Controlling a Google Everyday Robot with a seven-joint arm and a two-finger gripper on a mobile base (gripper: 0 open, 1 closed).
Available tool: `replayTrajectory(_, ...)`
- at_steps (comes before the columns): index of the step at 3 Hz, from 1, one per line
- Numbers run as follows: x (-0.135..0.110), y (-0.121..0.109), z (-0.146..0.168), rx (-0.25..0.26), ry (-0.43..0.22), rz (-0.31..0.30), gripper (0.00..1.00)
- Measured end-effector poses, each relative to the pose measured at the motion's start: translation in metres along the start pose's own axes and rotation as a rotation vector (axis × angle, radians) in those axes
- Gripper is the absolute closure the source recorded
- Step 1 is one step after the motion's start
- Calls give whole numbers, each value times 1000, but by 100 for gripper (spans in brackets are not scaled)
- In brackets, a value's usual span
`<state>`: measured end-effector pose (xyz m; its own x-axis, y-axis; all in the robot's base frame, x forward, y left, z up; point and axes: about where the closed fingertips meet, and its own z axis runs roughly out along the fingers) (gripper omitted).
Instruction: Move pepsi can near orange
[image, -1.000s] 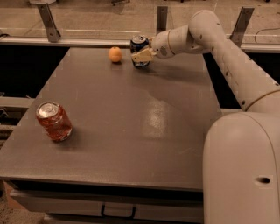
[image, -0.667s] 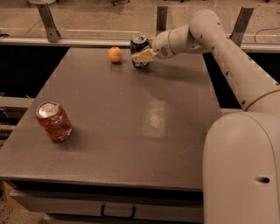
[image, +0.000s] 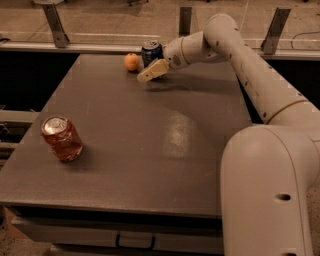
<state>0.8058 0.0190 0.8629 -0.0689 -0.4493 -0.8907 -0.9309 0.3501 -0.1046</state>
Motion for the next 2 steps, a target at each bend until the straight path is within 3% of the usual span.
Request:
replayTrajectory(1,-7,5,22,-29,-13,19,0)
replayTrajectory(2,-9,-2,27,-11,-24,39,0)
